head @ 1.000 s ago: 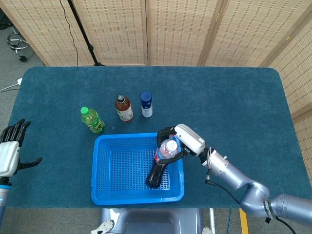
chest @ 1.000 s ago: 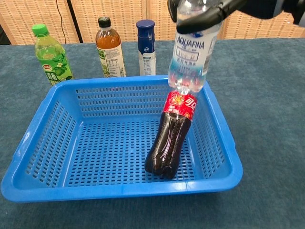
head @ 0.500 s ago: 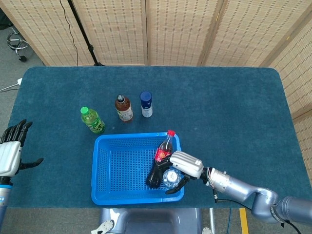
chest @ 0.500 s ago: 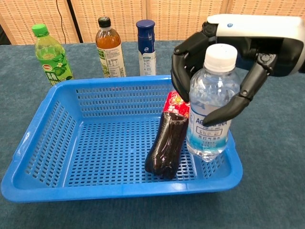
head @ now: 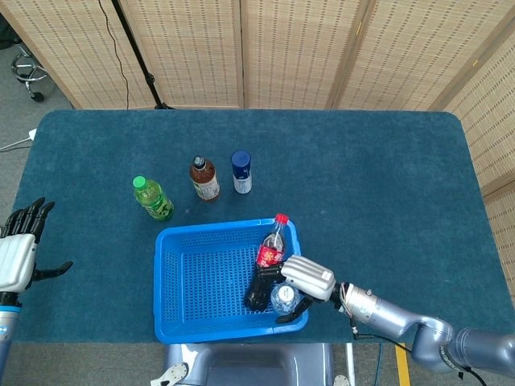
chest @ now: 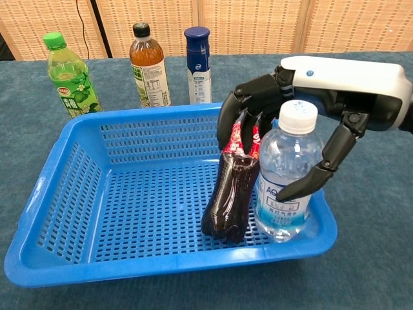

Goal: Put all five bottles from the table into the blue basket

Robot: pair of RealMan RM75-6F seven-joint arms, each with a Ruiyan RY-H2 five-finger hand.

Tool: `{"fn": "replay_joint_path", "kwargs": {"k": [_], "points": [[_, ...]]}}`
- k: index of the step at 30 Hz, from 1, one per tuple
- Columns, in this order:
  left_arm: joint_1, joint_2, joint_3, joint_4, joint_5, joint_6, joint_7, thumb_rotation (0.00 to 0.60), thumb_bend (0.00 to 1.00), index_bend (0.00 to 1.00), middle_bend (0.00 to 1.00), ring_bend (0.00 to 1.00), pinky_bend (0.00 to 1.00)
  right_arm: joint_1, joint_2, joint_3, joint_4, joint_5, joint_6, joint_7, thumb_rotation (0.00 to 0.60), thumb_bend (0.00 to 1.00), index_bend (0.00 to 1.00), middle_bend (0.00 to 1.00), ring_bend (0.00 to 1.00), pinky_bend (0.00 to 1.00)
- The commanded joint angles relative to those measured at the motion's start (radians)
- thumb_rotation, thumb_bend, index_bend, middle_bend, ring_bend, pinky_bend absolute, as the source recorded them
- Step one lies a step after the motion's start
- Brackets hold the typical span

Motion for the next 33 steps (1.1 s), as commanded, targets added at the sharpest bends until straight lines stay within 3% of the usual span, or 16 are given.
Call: {"fn": "replay_joint_path", "kwargs": {"k": [1, 3, 6, 12, 16, 20, 24, 33], "points": [[0.0, 0.001, 0.0, 0.0, 0.001, -0.001, -0.001, 0.6, 0.0, 0.0, 0.0, 0.0, 0.0, -0.005, 0.005, 0.008, -0.029, 0.033, -0.002, -0.044, 0.6, 0.0, 0.05, 0.04, 0.08, 0.31], [-0.001, 0.0, 0.0, 0.002, -0.001, -0.003, -0.001, 0.6, 0.0, 0.0, 0.0, 0.0, 0.0, -0.007, 0.023, 0.028, -0.062, 0.069, -0.01, -0.1, 0.6, 0.0, 0.0, 0.0, 0.0, 0.19], [-0.005, 0.001, -0.001, 0.004, -0.006, -0.013, -0.002, 0.6, 0.0, 0.0, 0.0, 0.0, 0.0, -0.009, 0.055, 0.055, -0.114, 0.127, -0.033, -0.175, 0.6, 0.0, 0.0, 0.0, 0.0, 0.1], [-0.005, 0.005, -0.001, 0.004, -0.003, -0.012, -0.012, 0.6, 0.0, 0.0, 0.0, 0.0, 0.0, -0.021, 0.135, 0.122, -0.199, 0.252, -0.048, -0.285, 0.6, 0.0, 0.0, 0.0, 0.0, 0.04], [0.001, 0.012, -0.002, 0.003, 0.003, -0.005, -0.031, 0.6, 0.0, 0.0, 0.0, 0.0, 0.0, -0.026, 0.166, 0.194, -0.213, 0.357, -0.038, -0.319, 0.6, 0.0, 0.0, 0.0, 0.0, 0.04], [0.005, 0.015, 0.0, 0.003, 0.012, 0.001, -0.041, 0.6, 0.0, 0.0, 0.0, 0.0, 0.0, -0.008, 0.157, 0.258, -0.167, 0.456, -0.064, -0.319, 0.6, 0.0, 0.0, 0.0, 0.0, 0.02], [0.009, 0.017, 0.003, 0.003, 0.023, 0.007, -0.049, 0.6, 0.0, 0.0, 0.0, 0.0, 0.0, 0.049, 0.112, 0.336, -0.027, 0.609, -0.171, -0.272, 0.6, 0.0, 0.0, 0.0, 0.0, 0.0], [0.004, 0.014, -0.006, 0.008, 0.0, -0.001, -0.043, 0.6, 0.0, 0.0, 0.0, 0.0, 0.0, 0.145, -0.017, 0.372, 0.233, 0.687, -0.367, -0.167, 0.6, 0.0, 0.0, 0.0, 0.0, 0.0]]}}
